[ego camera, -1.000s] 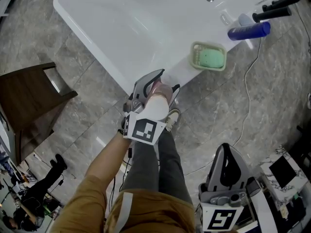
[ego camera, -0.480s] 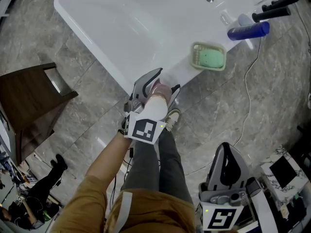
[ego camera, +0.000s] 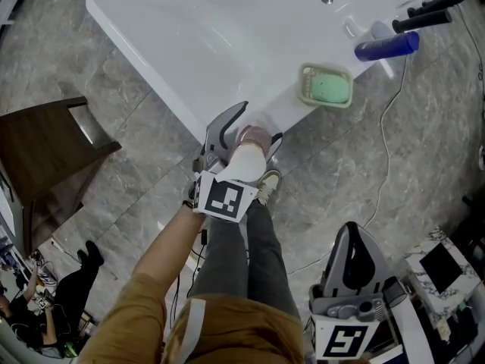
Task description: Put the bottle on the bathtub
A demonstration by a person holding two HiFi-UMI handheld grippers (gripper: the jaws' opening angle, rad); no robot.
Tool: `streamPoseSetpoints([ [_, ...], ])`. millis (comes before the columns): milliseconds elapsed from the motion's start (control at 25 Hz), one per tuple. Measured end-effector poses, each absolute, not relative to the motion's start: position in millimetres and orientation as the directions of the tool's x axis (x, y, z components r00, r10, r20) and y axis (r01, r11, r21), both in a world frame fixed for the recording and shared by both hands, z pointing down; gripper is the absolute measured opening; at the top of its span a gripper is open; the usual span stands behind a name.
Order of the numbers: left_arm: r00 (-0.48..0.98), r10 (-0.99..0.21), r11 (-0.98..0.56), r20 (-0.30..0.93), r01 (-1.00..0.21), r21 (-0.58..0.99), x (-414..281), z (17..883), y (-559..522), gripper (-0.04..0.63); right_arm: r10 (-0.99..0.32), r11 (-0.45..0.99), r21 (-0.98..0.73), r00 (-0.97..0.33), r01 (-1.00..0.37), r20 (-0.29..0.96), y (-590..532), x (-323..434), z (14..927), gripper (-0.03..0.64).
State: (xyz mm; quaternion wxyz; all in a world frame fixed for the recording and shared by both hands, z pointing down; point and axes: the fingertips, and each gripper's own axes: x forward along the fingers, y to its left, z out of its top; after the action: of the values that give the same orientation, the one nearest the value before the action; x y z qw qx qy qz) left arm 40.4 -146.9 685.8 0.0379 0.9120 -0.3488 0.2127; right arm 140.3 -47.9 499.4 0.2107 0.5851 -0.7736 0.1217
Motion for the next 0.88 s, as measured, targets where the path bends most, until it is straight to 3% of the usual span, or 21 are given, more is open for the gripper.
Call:
streamPoseSetpoints([
  [880, 0.63, -0.678, -0.703, 0.38, -0.707, -0.083, 26, 637, -130, 0.353, -0.881, 0.289, 0.081, -0.232, -0.954, 0.413, -18, 128, 463, 0.005],
])
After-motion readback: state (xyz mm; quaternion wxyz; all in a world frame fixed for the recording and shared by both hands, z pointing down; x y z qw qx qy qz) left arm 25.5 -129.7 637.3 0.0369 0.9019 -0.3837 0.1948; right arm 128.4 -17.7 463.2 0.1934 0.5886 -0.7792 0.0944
